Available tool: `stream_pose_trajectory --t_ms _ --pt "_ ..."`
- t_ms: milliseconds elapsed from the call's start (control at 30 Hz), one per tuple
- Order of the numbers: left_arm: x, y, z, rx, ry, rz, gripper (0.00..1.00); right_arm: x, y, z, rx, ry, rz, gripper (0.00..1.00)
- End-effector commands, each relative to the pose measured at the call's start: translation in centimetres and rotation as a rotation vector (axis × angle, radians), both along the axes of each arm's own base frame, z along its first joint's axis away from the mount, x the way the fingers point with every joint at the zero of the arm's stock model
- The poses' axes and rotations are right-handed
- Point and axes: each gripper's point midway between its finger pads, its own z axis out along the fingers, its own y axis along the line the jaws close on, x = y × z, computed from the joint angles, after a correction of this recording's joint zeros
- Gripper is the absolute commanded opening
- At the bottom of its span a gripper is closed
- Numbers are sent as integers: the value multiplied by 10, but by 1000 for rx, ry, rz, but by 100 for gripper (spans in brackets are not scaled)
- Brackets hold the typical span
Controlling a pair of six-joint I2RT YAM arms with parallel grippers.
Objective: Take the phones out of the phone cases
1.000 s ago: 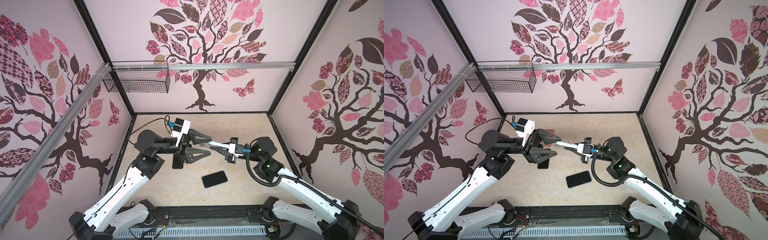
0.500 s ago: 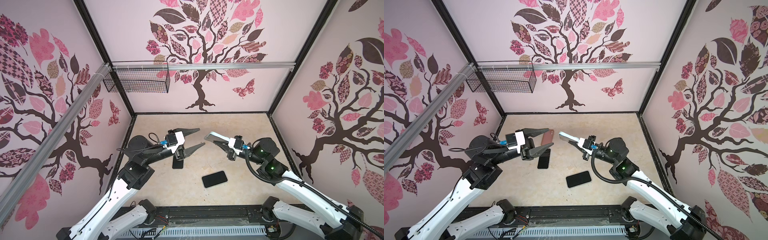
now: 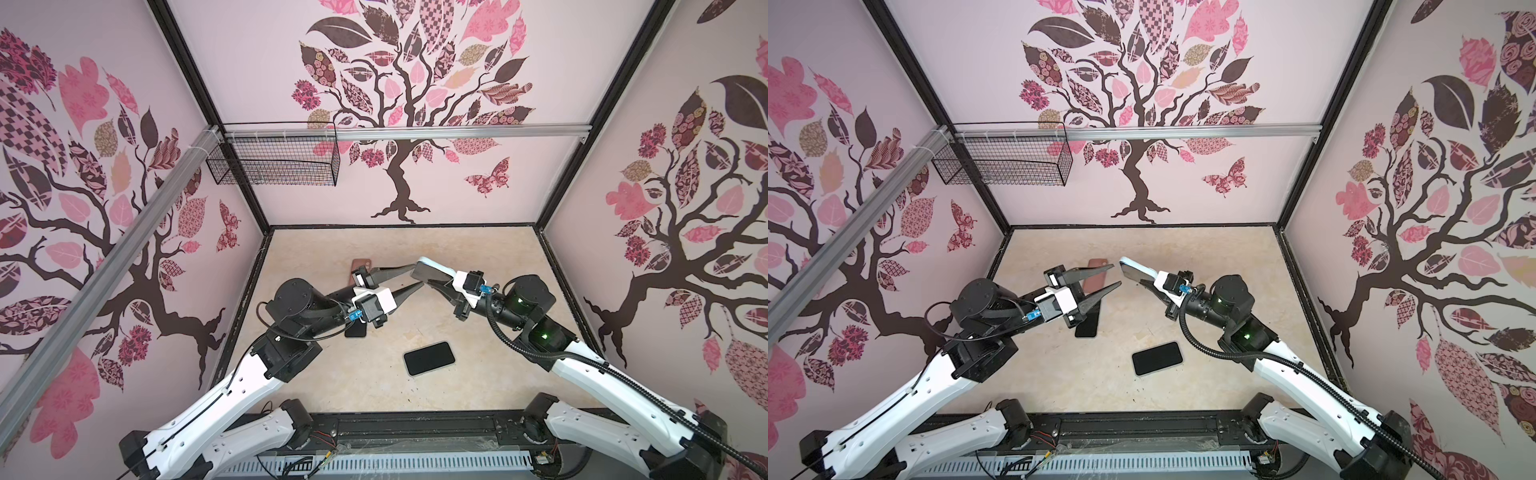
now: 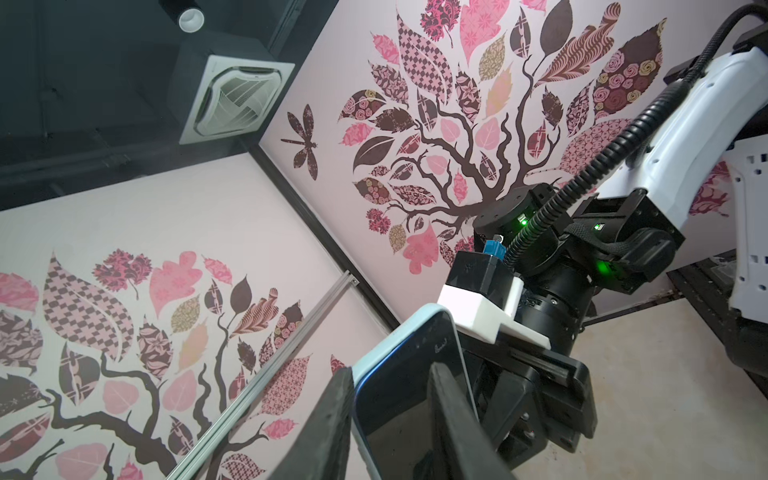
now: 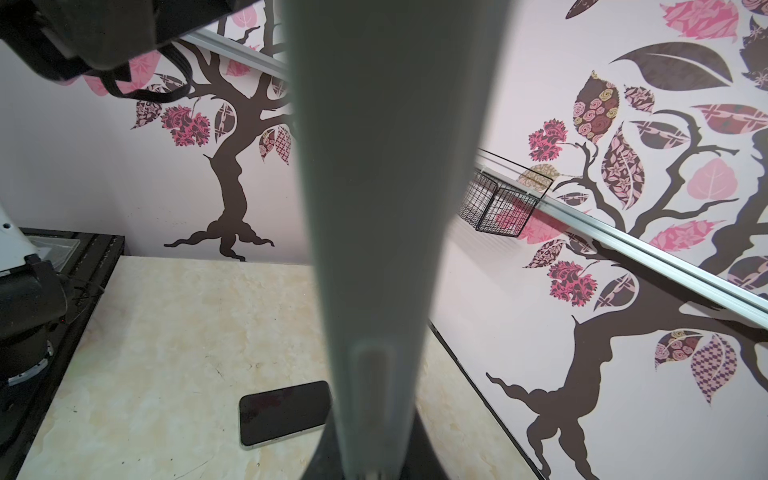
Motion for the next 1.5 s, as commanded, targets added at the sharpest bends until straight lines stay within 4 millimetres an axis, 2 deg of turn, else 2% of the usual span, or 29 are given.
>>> stream_pose_trajectory --t_ms 0,333,700,1200,1467 --pt "4 -5 -11 24 -22 11 31 -10 -9 48 90 -84 3 0" --pt "12 -13 -20 54 -16 18 30 -16 -8 51 93 -95 31 0" --pt "17 -7 -16 32 -25 70 29 -19 -11 54 107 -101 28 0" --pt "21 -16 -26 69 -6 53 29 -23 -8 56 106 -97 59 0" --pt "35 -19 -37 111 18 103 29 -27 -3 51 73 -96 91 0"
